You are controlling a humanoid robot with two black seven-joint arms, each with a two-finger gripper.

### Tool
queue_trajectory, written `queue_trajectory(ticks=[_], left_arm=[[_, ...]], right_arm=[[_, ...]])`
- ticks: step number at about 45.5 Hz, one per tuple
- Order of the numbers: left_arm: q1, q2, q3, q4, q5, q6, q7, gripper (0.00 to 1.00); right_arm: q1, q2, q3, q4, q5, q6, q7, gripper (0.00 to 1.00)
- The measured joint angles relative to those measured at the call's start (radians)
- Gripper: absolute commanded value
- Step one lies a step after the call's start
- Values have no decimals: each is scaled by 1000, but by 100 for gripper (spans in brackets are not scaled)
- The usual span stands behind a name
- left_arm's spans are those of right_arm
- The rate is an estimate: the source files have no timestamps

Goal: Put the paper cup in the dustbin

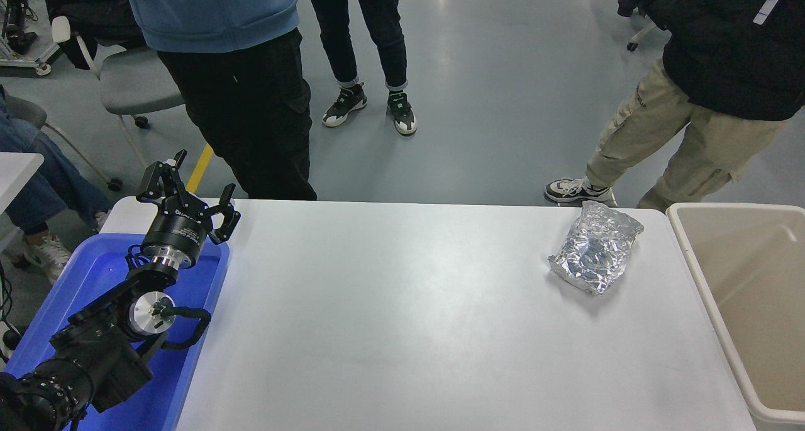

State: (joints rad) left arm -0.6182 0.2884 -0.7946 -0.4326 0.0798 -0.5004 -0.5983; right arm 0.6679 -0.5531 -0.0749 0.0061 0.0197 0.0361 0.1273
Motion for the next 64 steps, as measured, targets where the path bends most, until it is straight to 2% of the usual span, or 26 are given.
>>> queue_trajectory(ticks=[12,23,32,40,48,64], left_arm=[[0,0,0,0,0,0,0,100],[0,0,0,0,0,0,0,100],[0,0,0,0,0,0,0,100],[0,0,0,0,0,0,0,100],[0,0,0,0,0,0,0,100],[0,0,0,0,0,0,0,100]], right_arm=[[34,-92,185,102,22,77,7,99],[11,-196,538,407,18,104,11,99],[-60,-213,788,612,12,112,12,99],[-135,-158,969,728,7,122,18,99],[-212,-43,1150,796,-22,146,42,99],[-285,147,1289,832,-169,159,140,99]])
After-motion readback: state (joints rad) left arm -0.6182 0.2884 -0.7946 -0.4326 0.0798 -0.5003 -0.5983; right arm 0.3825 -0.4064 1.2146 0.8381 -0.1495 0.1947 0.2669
